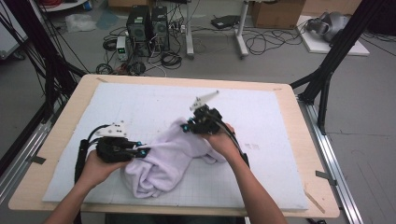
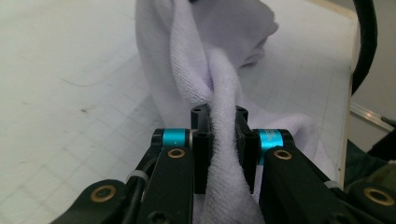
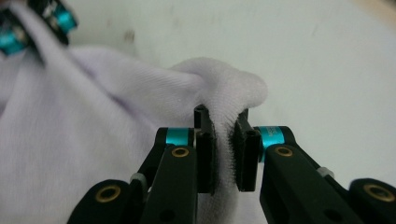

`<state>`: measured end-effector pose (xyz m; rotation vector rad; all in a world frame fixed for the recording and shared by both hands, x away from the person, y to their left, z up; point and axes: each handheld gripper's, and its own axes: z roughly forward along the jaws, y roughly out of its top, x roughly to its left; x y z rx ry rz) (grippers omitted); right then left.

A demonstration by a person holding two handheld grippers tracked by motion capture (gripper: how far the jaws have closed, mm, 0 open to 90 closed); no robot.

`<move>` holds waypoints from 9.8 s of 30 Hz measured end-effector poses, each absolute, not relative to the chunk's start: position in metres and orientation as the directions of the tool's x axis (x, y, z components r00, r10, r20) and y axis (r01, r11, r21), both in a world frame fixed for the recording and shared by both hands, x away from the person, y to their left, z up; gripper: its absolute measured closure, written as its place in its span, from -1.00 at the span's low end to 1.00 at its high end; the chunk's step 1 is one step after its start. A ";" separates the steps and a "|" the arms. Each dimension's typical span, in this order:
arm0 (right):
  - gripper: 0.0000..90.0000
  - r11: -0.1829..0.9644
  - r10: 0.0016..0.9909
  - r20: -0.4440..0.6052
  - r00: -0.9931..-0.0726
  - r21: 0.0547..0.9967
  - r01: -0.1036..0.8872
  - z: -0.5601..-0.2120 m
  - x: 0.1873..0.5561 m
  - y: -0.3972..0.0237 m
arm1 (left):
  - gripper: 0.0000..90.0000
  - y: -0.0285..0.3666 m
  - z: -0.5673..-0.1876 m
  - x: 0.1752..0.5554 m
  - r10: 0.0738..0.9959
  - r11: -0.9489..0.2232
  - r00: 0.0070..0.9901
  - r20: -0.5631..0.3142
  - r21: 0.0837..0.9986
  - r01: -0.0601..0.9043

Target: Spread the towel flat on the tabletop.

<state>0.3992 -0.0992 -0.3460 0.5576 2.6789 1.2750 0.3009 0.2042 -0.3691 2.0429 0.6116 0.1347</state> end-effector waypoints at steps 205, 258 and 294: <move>0.22 0.588 0.530 0.010 -0.848 0.716 0.376 -0.444 0.363 -0.200 | 0.44 0.178 -0.415 0.389 0.667 -0.416 0.733 -0.131 0.751 0.513; 0.93 0.631 0.554 -0.026 -0.832 0.664 0.400 -0.434 0.385 -0.199 | 0.45 0.192 -0.434 0.370 0.602 -0.542 0.794 -0.089 0.685 0.487; 0.08 0.575 0.558 0.054 -0.828 0.694 0.433 -0.433 0.372 -0.220 | 0.14 0.217 -0.413 0.366 0.671 -0.505 0.741 -0.037 0.709 0.493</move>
